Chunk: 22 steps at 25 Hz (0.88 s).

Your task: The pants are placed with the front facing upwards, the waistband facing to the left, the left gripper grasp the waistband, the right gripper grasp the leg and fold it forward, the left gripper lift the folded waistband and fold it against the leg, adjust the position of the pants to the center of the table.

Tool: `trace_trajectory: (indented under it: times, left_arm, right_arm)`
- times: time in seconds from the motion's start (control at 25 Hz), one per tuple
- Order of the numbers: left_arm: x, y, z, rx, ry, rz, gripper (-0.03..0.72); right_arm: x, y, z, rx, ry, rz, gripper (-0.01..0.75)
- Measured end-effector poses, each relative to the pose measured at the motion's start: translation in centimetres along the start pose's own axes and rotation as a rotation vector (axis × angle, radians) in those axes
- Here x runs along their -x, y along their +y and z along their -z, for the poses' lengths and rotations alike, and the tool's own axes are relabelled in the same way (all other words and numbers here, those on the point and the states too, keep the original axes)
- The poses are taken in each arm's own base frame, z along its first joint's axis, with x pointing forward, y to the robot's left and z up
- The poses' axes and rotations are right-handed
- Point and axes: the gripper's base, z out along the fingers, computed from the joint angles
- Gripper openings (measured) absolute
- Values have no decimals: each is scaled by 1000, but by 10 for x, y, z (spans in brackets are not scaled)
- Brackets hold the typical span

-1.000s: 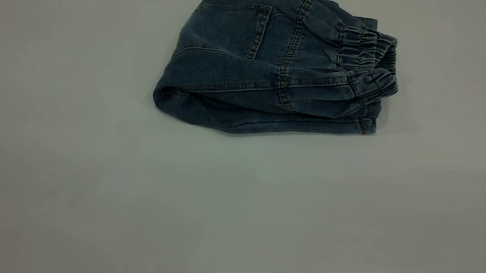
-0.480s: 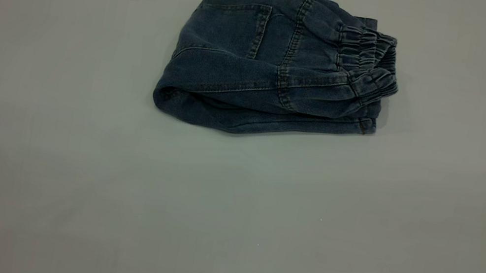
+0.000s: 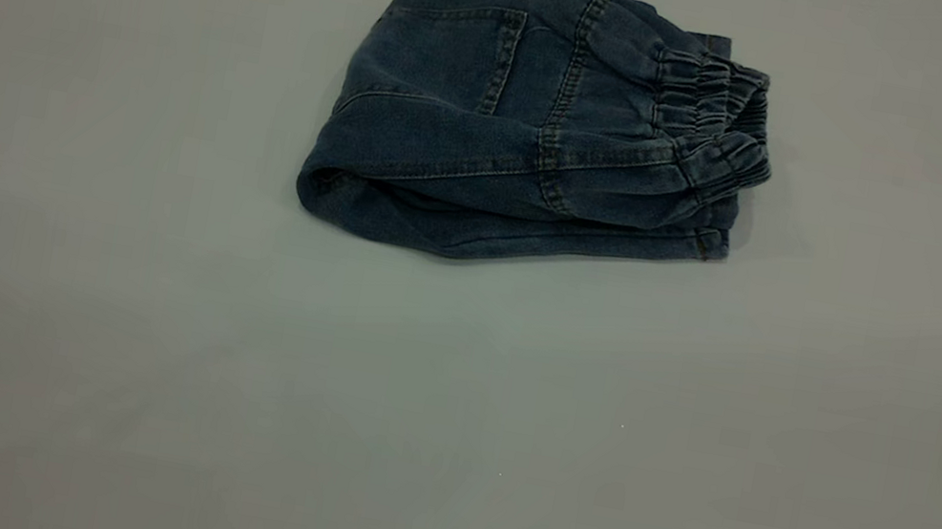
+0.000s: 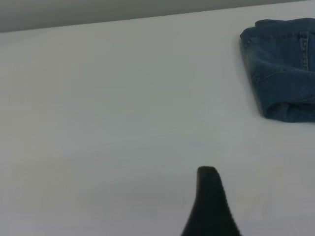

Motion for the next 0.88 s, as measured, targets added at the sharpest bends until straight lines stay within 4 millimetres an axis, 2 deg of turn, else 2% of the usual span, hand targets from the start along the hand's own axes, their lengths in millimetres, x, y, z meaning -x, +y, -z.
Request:
trace_trajectory:
  times: [0.64, 0.88]
  left_arm:
    - [0, 0, 0, -2, 0, 0, 456]
    - [0, 0, 0, -1, -1, -1, 456]
  right_arm:
    - [0, 0, 0, -2, 0, 1, 475]
    - [-1, -8, -1, -89, 11, 4, 475]
